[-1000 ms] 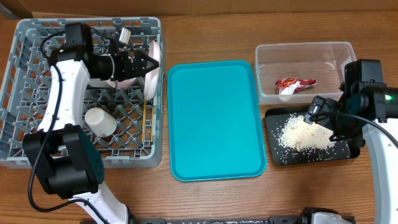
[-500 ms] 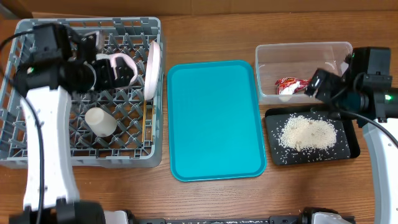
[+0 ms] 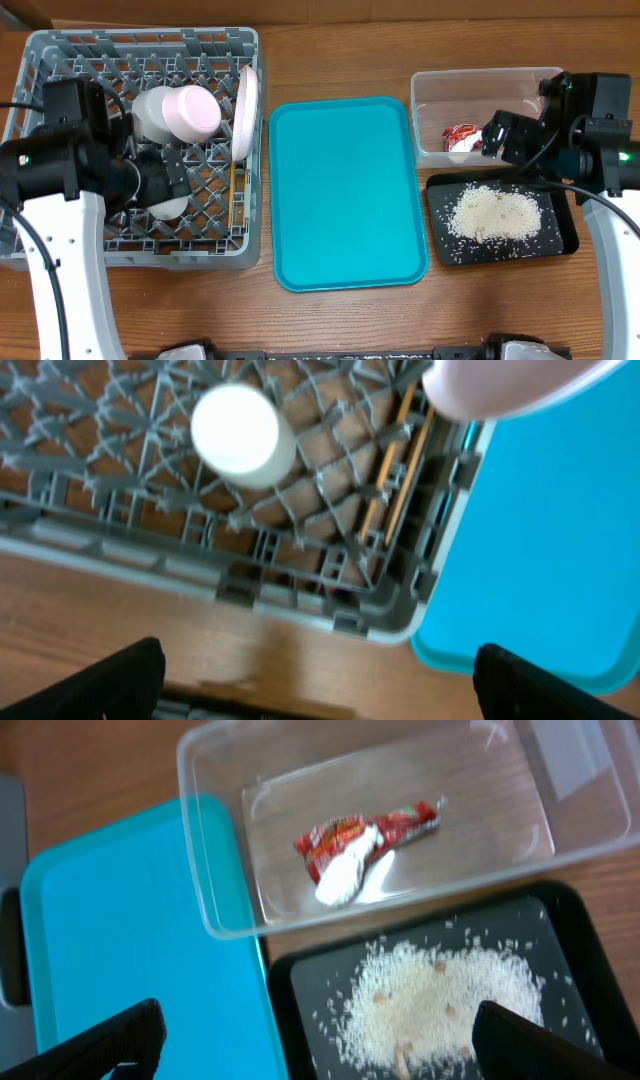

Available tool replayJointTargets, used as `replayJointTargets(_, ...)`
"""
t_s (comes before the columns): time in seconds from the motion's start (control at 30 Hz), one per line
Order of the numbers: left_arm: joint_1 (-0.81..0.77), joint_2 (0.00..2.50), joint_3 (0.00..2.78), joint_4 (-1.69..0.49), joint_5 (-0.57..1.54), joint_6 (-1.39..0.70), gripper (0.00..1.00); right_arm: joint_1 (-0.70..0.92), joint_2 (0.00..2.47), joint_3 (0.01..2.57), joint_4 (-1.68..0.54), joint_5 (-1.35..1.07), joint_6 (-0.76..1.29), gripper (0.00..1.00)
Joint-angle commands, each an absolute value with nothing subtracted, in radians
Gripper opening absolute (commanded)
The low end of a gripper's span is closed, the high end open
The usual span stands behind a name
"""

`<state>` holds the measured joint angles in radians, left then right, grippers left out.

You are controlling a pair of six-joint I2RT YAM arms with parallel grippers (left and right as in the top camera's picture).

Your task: Sort waste into correct bins and load items into the dishwasher

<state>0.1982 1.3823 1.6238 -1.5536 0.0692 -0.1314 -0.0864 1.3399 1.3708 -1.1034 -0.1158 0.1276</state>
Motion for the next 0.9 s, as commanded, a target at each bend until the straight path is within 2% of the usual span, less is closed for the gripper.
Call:
replayJointTargets(0.0,0.196,1.256,1.614,-1.581,0.051,-0.088,1.00,-0.091,1.311,1.378,-1.126,-0.133,0.104,1.00)
replayJointTargets(0.17,0.196,1.063,1.532,-1.507,0.056,-0.070,1.00,-0.091,1.216,1.331,-1.079,-0.133,0.127,1.00)
replayJointTargets(0.4,0.196,0.777,1.344,-1.366,0.082,-0.002,1.00,-0.091,0.932,1.162,-0.984,-0.121,0.126,1.00)
replayJointTargets(0.63,0.196,0.591,1.182,-1.355,0.121,0.005,1.00,-0.091,0.704,1.086,-1.087,-0.107,0.126,1.00)
replayJointTargets(0.7,0.196,0.590,1.179,-1.365,0.179,-0.067,1.00,-0.091,0.686,1.086,-1.126,-0.107,0.126,1.00)
replayJointTargets(0.8,0.196,0.592,1.179,-1.252,0.290,-0.313,1.00,-0.091,0.688,1.086,-1.172,-0.107,0.126,1.00)
replayJointTargets(0.87,0.196,0.592,1.179,-1.231,0.287,-0.345,1.00,-0.091,0.692,1.086,-1.178,-0.107,0.126,1.00)
